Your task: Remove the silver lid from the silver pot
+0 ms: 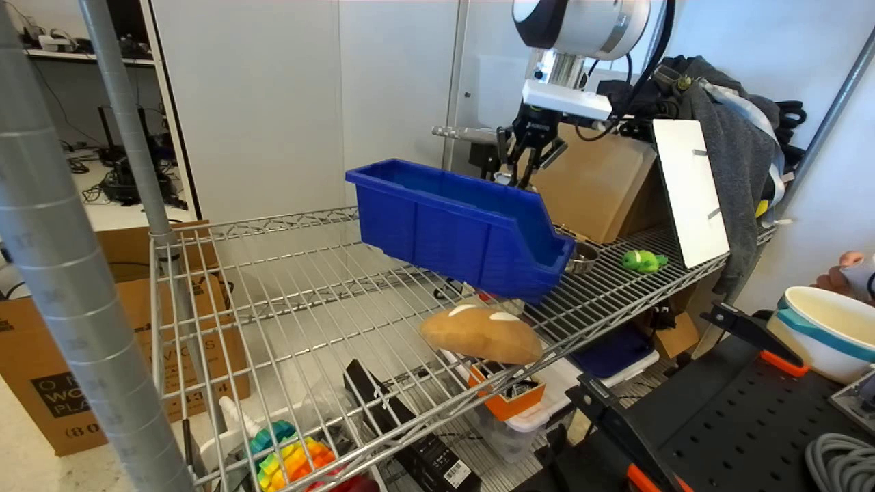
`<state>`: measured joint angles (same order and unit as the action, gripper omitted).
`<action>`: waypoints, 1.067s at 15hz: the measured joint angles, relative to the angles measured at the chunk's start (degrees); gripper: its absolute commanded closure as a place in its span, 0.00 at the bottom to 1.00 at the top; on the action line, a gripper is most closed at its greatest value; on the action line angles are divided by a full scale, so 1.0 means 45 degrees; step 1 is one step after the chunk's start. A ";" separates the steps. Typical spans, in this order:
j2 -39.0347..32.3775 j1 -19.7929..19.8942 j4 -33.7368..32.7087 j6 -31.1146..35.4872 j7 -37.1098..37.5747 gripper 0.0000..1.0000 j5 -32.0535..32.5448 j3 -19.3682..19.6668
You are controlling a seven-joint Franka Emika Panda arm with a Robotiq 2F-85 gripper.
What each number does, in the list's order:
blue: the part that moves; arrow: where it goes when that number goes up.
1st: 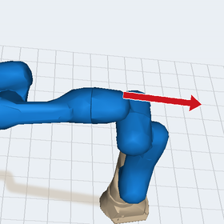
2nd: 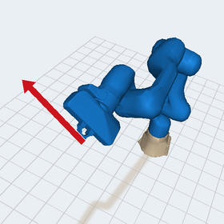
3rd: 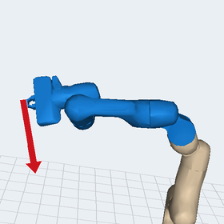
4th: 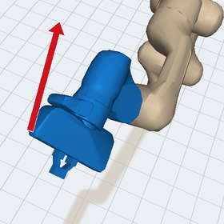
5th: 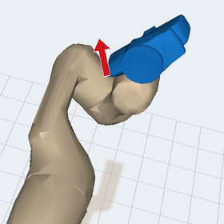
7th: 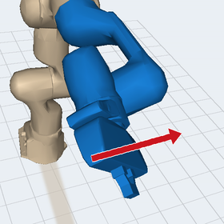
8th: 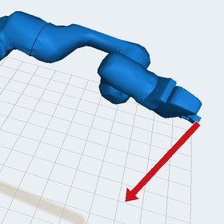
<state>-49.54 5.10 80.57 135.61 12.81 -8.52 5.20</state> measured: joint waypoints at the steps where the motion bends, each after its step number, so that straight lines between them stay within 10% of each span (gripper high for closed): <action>1: -0.0529 0.0007 -0.0604 -0.0392 0.0036 0.94 -0.0021 -0.0027; 15: -0.5762 0.0778 -0.8493 -0.5736 0.0615 0.94 -0.0180 -0.0314; 16: -0.6141 0.0825 -0.8990 -0.5736 0.0811 0.53 -0.0180 -0.0309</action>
<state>-77.18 8.82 40.12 109.80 16.46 -9.33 3.81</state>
